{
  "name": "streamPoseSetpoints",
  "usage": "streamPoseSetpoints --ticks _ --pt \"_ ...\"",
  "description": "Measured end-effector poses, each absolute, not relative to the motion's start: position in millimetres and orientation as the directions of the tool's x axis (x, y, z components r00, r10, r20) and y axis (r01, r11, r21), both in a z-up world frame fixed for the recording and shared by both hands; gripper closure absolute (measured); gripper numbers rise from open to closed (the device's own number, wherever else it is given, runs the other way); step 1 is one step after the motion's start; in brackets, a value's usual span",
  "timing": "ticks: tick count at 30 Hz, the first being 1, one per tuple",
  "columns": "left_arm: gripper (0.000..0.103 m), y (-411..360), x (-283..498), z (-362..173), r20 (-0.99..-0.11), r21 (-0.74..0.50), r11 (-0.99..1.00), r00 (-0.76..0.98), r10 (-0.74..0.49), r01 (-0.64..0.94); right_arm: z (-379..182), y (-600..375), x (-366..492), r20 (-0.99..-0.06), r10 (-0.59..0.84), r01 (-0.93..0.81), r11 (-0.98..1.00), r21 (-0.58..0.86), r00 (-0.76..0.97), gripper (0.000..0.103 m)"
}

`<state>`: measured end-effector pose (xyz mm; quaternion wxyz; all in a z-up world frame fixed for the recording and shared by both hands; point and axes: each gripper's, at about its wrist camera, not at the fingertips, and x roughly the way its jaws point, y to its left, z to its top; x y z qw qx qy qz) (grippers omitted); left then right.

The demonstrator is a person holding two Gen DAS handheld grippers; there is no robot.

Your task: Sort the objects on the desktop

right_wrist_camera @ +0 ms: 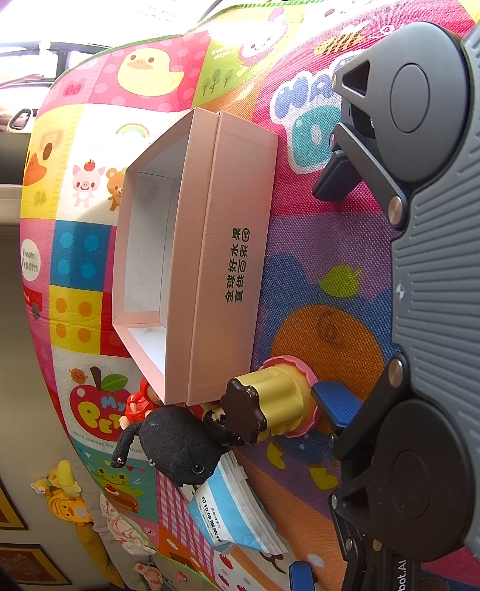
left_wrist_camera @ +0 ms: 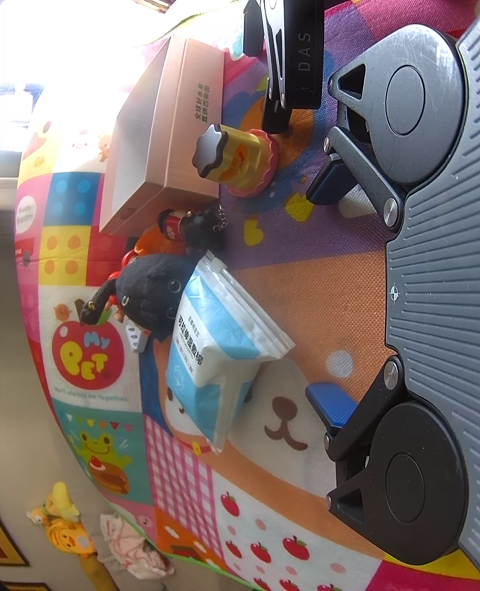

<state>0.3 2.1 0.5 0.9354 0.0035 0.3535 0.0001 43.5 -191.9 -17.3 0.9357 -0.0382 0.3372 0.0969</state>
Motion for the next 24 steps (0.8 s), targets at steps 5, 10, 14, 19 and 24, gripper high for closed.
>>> streamPoseSetpoints --ticks 5,10,14,19,24 --pt "0.0 2.3 0.6 0.4 -0.663 0.006 1.0 0.749 0.001 0.004 -17.4 -191.4 43.9 -0.638 0.156 -0.207 0.978 -0.006 0.754 0.0" --pt "0.0 2.5 0.6 0.3 -0.664 0.006 1.0 0.748 0.001 0.004 -17.5 -190.6 43.6 -0.639 0.154 -0.207 0.978 -0.008 0.754 0.0" --pt "0.0 2.0 1.1 -0.5 -0.667 0.004 1.0 0.745 0.002 0.001 -17.6 -189.8 42.9 -0.639 0.152 -0.207 0.978 -0.011 0.754 0.0" --pt "0.0 1.2 0.9 -1.6 -0.669 0.004 1.0 0.744 0.001 0.002 -17.3 -191.3 42.9 -0.64 0.155 -0.207 0.978 -0.006 0.753 0.0" --pt "0.0 1.1 0.2 -1.8 -0.668 0.003 1.0 0.744 0.001 0.001 -17.0 -190.7 42.5 -0.645 0.152 -0.202 0.979 -0.004 0.749 0.0"
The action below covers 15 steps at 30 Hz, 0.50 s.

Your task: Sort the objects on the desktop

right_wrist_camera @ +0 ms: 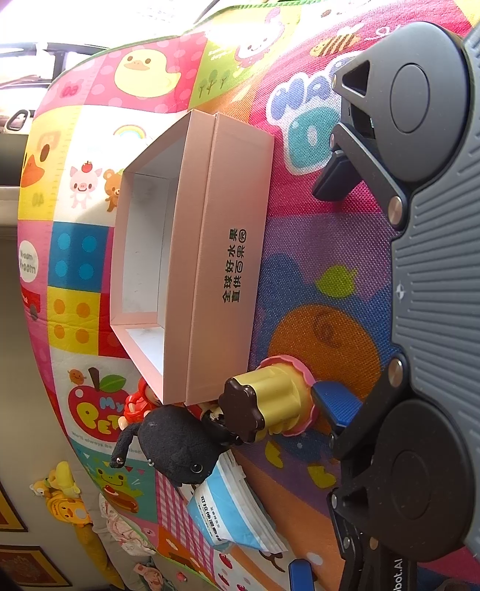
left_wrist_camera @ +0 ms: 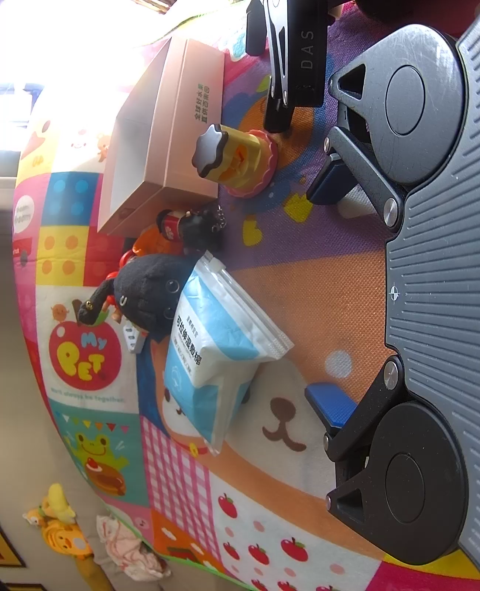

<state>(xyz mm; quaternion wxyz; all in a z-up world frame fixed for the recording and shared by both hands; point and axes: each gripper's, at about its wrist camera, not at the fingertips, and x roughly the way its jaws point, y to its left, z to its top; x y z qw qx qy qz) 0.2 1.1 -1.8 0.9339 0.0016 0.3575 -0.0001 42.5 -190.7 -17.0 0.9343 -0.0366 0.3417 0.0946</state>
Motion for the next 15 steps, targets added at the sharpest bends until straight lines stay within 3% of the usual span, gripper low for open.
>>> streamPoseSetpoints --ticks 15 --pt "0.0 2.1 0.2 1.7 -0.665 -0.012 1.0 0.747 -0.009 0.001 -10.9 -192.4 48.3 -0.704 0.167 -0.244 0.97 -0.009 0.69 0.0"
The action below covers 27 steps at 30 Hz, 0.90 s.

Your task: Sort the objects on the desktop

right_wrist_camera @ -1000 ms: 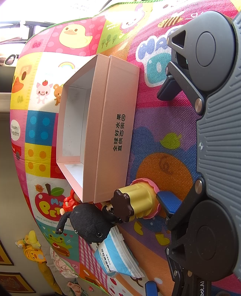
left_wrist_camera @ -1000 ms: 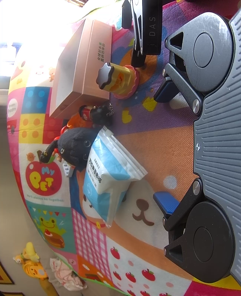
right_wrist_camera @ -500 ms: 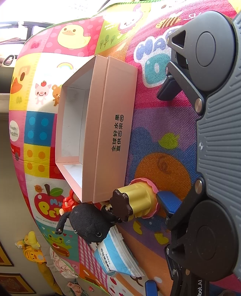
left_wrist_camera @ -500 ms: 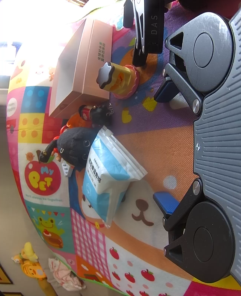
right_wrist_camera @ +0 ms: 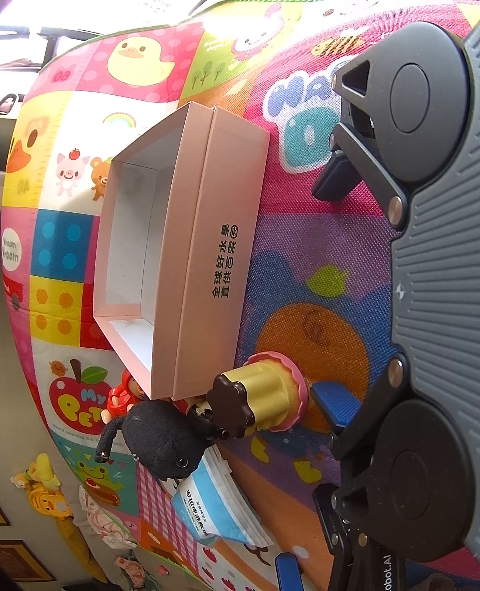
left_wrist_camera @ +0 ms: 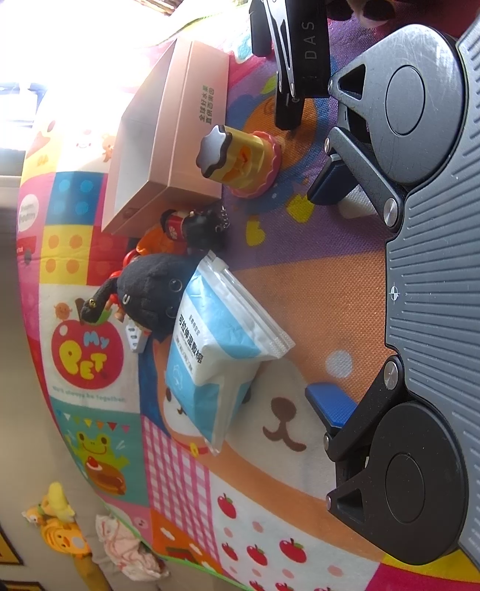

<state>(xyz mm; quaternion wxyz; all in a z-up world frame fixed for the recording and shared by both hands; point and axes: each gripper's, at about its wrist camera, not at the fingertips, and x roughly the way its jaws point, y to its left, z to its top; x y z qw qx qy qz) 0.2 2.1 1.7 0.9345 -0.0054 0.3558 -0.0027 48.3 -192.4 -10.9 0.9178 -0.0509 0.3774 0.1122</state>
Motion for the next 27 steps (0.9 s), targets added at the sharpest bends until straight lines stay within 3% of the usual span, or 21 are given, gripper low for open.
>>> streamPoseSetpoints --ticks 7,11,13,15,17,22,27 --pt "0.0 10.1 3.1 6.8 -0.655 -0.034 0.999 0.755 -0.03 0.01 -9.2 -193.3 50.0 -0.711 0.182 -0.269 0.963 -0.011 0.68 0.0" --pt "0.0 18.1 5.4 16.9 -0.583 0.065 0.998 0.811 0.046 -0.009 8.1 -195.7 52.5 -0.74 0.281 -0.389 0.921 0.028 0.611 0.0" --pt "0.0 25.6 11.8 21.9 -0.559 0.086 0.996 0.827 0.055 -0.008 33.0 -191.6 52.4 -0.723 0.329 -0.447 0.894 0.032 0.607 0.011" --pt "0.0 34.8 21.1 25.2 -0.547 0.071 0.997 0.835 0.056 -0.02 58.2 -180.5 58.0 -0.714 0.356 -0.5 0.866 0.01 0.603 0.04" --pt "0.0 45.1 29.3 26.6 -0.532 0.03 0.999 0.845 0.047 -0.037 86.7 -162.8 75.2 -0.701 0.365 -0.532 0.846 -0.024 0.612 0.057" --pt "0.0 67.0 37.8 20.9 -0.545 -0.11 0.992 0.838 -0.01 -0.06 126.0 -97.6 178.4 -0.68 0.302 -0.547 0.819 -0.173 0.667 0.059" --pt "0.0 77.7 39.8 12.3 -0.568 -0.171 0.983 0.822 -0.043 -0.067 89.2 -48.8 288.5 -0.771 0.163 -0.533 0.807 -0.255 0.615 0.059"
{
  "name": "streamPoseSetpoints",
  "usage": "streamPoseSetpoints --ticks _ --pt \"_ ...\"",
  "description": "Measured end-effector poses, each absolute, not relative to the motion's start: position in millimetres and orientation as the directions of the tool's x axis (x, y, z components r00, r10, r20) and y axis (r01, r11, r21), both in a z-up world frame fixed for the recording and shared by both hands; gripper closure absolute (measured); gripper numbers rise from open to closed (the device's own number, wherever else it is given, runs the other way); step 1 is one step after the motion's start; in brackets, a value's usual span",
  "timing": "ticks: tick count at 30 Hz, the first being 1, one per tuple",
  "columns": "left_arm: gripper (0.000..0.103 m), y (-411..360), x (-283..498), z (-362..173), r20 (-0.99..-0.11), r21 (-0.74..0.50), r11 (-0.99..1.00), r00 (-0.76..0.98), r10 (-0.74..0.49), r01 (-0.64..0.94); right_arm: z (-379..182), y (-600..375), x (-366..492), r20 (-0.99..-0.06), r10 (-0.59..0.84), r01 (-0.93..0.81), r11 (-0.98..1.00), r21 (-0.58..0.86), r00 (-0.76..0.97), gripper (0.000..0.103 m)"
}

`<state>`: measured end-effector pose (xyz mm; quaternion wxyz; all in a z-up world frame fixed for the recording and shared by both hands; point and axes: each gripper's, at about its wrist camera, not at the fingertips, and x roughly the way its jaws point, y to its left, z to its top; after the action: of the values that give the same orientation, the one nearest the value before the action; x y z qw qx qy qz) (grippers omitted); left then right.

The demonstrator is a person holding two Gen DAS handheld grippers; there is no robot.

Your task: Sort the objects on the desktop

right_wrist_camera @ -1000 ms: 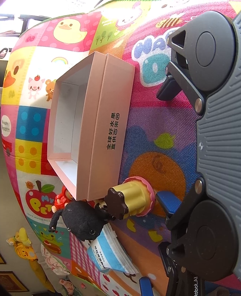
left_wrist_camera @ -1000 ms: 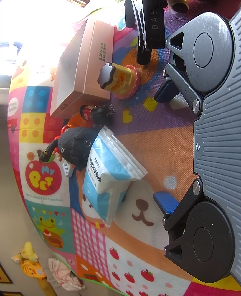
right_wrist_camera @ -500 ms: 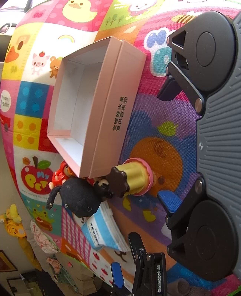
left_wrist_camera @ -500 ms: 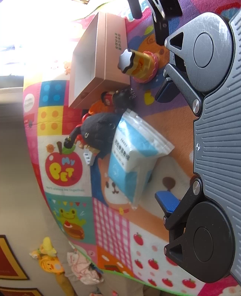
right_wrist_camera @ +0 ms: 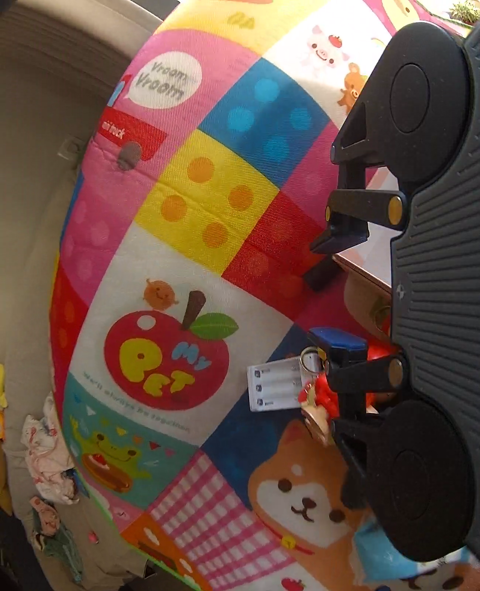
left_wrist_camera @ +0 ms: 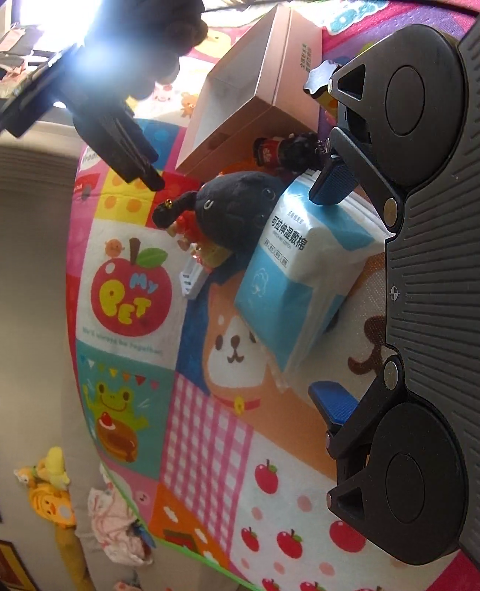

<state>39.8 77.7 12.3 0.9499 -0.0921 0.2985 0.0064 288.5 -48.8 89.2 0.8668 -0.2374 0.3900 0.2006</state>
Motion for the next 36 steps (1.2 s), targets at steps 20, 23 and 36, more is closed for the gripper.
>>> streamPoseSetpoints --ticks 20,23,36 --pt "0.0 91.6 40.7 5.4 -0.585 -0.294 0.954 0.801 -0.128 -0.062 7.7 -43.9 346.3 -0.872 0.059 -0.667 0.67 -0.326 0.486 0.079" --pt "0.0 91.2 41.1 5.0 -0.586 -0.292 0.955 0.8 -0.128 -0.061 14.4 -44.3 334.1 -0.847 0.09 -0.67 0.657 -0.346 0.525 0.079" --pt "0.0 90.4 40.7 4.1 -0.583 -0.292 0.955 0.803 -0.128 -0.059 146.8 -67.5 216.1 -0.695 0.414 -0.697 0.696 -0.173 0.587 0.081"
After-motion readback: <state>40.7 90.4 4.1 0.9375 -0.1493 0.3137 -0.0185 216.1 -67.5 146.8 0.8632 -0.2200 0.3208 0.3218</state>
